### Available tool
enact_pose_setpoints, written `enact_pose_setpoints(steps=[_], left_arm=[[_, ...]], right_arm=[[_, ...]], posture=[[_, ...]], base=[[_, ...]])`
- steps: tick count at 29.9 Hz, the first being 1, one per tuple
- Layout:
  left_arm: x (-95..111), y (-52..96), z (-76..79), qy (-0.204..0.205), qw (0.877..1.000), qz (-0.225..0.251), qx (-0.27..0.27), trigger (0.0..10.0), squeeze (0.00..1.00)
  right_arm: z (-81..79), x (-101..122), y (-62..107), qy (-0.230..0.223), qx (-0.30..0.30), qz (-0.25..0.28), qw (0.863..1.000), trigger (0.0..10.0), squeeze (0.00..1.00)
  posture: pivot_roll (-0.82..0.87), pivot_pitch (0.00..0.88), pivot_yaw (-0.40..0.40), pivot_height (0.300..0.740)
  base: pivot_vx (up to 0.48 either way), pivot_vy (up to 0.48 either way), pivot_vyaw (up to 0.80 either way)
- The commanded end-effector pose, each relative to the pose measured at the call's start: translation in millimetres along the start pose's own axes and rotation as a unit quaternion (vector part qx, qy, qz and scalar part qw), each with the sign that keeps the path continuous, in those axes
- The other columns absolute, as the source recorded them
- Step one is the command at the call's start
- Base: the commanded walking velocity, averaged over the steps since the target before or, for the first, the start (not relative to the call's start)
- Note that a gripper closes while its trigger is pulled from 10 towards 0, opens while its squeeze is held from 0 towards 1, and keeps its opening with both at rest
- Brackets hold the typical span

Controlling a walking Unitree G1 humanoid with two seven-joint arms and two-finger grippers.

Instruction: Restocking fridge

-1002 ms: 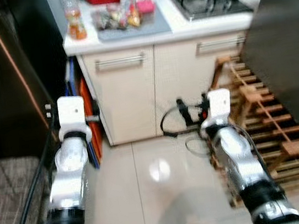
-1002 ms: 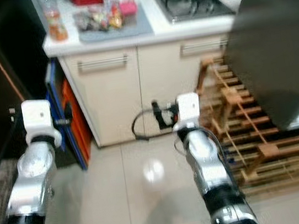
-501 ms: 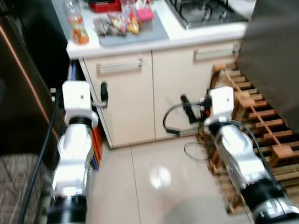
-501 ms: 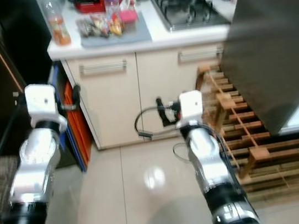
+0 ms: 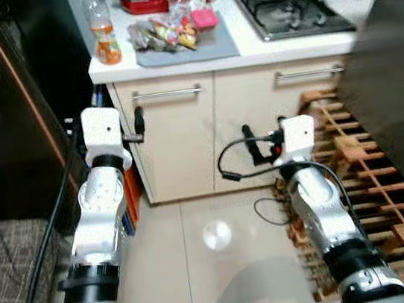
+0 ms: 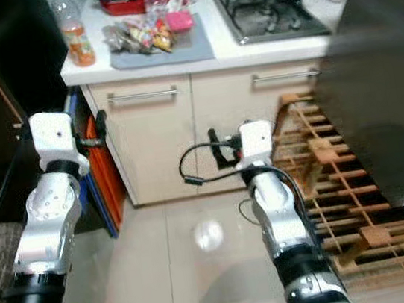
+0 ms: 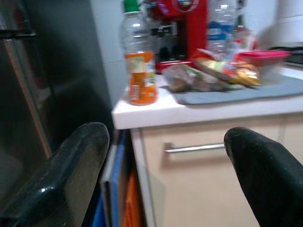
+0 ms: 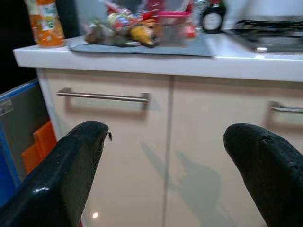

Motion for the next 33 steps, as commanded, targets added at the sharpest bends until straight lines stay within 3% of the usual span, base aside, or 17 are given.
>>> enact_pose_setpoints(steps=[1, 9, 12, 14, 15, 16, 18, 21, 28, 33], left_arm=[[10.7, -3.0, 1.1, 0.002, 1.0, 0.019, 0.002, 10.0, 0.0], [21.0, -3.7, 4.3, 0.004, 0.999, 0.034, -0.005, 10.0, 0.0], [41.5, -7.7, 5.2, -0.012, 0.998, 0.068, -0.013, 10.0, 0.0], [69.8, -11.4, 7.0, -0.022, 0.993, 0.117, -0.021, 10.0, 0.0], [101.9, -13.3, 10.5, -0.038, 0.984, 0.174, -0.031, 10.0, 0.0], [101.9, -13.3, 10.5, -0.038, 0.984, 0.174, -0.031, 10.0, 0.0], [126.7, -14.0, 13.4, -0.048, 0.974, 0.217, -0.038, 10.0, 0.0], [141.2, -15.0, 13.6, -0.051, 0.969, 0.239, -0.042, 10.0, 0.0], [183.5, -23.4, -10.1, -0.065, 0.954, 0.292, -0.007, 10.0, 0.0], [189.8, -39.9, -18.5, -0.036, 0.961, 0.274, -0.005, 10.0, 0.0]], right_arm=[[2.0, 13.6, -5.1, 0.002, 0.0, 0.027, 1.0, 10.0, 0.0], [3.3, 13.9, -6.0, -0.01, -0.009, 0.025, 1.0, 10.0, 0.0], [4.2, 16.8, -6.8, -0.008, -0.01, 0.03, 0.999, 10.0, 0.0], [4.3, 25.4, -7.7, -0.004, -0.011, 0.048, 0.999, 10.0, 0.0], [4.3, 37.1, -8.7, 0.001, -0.012, 0.072, 0.997, 10.0, 0.0], [4.3, 37.1, -8.7, 0.001, -0.012, 0.072, 0.997, 10.0, 0.0], [5.3, 47.2, -10.5, -0.001, -0.015, 0.089, 0.996, 10.0, 0.0], [6.6, 52.0, -12.1, -0.003, -0.017, 0.096, 0.995, 10.0, 0.0], [5.9, 49.4, -10.9, -0.004, -0.013, 0.092, 0.996, 10.0, 0.0], [2.9, 48.6, -10.3, -0.007, -0.008, 0.088, 0.996, 10.0, 0.0]], posture=[[0.04, 0.0, -0.007, 0.74], [0.05, 0.0, -0.016, 0.74], [0.05, 0.0, -0.016, 0.74], [0.05, 0.0, -0.018, 0.74], [0.05, 0.0, -0.018, 0.74], [0.05, 0.0, -0.018, 0.74], [0.05, 0.0, -0.017, 0.74], [0.05, 0.0, -0.016, 0.74], [0.05, 0.0, -0.022, 0.74], [0.06, 0.0, -0.022, 0.74]], base=[[0.48, 0.0, 0.59], [0.48, 0.0, 0.4], [0.48, 0.0, 0.0], [0.48, 0.0, 0.0], [0.48, 0.0, 0.0], [0.48, 0.0, 0.0], [0.48, 0.0, 0.0], [0.48, 0.0, 0.0], [0.48, 0.0, 0.0], [0.48, 0.0, 0.0]])
Point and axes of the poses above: a point about 5 cm out from each wrist's last joint towards the gripper, its own y axis pointing back from the gripper into the wrist, its own x axis along the axis of the wrist's last joint, z = x × y, the point moved 2 cm from there along -y, pointing out of the wrist towards the gripper, and after that the axes turned 7 degrees about y, right-handed, at the moved point
